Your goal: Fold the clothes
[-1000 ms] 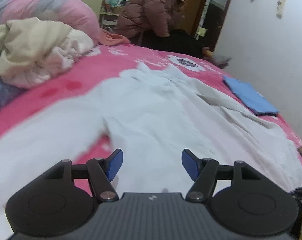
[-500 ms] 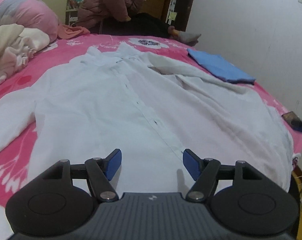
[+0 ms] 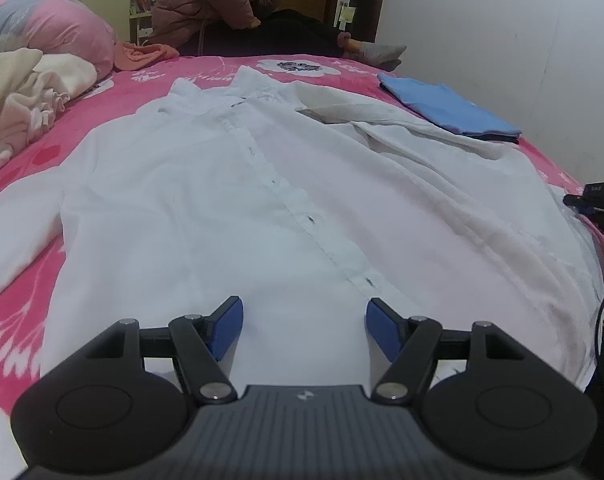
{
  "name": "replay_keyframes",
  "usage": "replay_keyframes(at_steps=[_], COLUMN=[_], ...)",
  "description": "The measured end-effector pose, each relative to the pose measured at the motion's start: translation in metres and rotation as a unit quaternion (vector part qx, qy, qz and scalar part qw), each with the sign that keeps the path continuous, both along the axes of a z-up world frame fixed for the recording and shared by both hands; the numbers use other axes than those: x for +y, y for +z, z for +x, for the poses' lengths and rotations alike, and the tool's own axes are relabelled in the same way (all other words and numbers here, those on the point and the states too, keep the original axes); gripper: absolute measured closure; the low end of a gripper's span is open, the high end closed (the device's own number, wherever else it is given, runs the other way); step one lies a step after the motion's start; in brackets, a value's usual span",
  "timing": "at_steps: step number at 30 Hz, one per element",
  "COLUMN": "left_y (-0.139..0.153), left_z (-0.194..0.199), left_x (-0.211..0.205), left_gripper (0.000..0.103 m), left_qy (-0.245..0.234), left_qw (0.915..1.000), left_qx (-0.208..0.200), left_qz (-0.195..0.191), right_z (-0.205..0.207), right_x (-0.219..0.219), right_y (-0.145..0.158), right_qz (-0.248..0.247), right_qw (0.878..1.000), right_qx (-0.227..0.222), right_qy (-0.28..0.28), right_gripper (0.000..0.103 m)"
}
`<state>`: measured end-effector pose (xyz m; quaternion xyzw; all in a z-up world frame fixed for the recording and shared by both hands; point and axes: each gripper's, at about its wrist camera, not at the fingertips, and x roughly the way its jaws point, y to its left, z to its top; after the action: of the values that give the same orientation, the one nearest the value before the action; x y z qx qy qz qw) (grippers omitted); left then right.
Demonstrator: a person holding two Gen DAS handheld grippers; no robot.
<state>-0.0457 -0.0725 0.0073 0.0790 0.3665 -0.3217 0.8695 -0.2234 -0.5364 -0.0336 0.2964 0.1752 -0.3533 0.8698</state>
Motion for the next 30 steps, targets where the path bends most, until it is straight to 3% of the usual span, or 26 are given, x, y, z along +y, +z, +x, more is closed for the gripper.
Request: replay_keyframes(at_steps=[1, 3, 11, 19, 24, 30], left_y=[0.0, 0.0, 0.001, 0.006, 0.013, 0.01], left_z=[0.0, 0.001, 0.005, 0.011, 0.01, 0.008], left_x=[0.0, 0.001, 0.008, 0.039, 0.062, 0.086], left_gripper=[0.033, 0.033, 0.033, 0.033, 0.033, 0.033], left_qy=[0.0, 0.004, 0.04, 0.1, 0.108, 0.072], left_qw=[1.0, 1.0, 0.9983, 0.9859, 0.9749, 0.952], left_qx=[0.0, 0.001, 0.025, 0.067, 0.087, 0.155], left_qz=[0.0, -0.001, -0.034, -0.116, -0.174, -0.254], right_z=[-0.001, -0.008, -0.033, -0.031, -0.017, -0.005], right_x=[0.001, 0.001, 0.017, 0.076, 0.136, 0.221], right_y=[0.0, 0.002, 0.026, 0.063, 0.085, 0.088], right_qz=[0.002, 0.015, 0.04, 0.026, -0.011, -0.038], right_qw=[1.0, 0.999, 0.99, 0.967, 0.93, 0.86], right_qx=[-0.006, -0.029, -0.123, -0.17, -0.172, -0.118], right_qy=[0.0, 0.007, 0.051, 0.186, 0.324, 0.495], right_gripper=[0.097, 0.102, 0.103, 0.103, 0.103, 0.103])
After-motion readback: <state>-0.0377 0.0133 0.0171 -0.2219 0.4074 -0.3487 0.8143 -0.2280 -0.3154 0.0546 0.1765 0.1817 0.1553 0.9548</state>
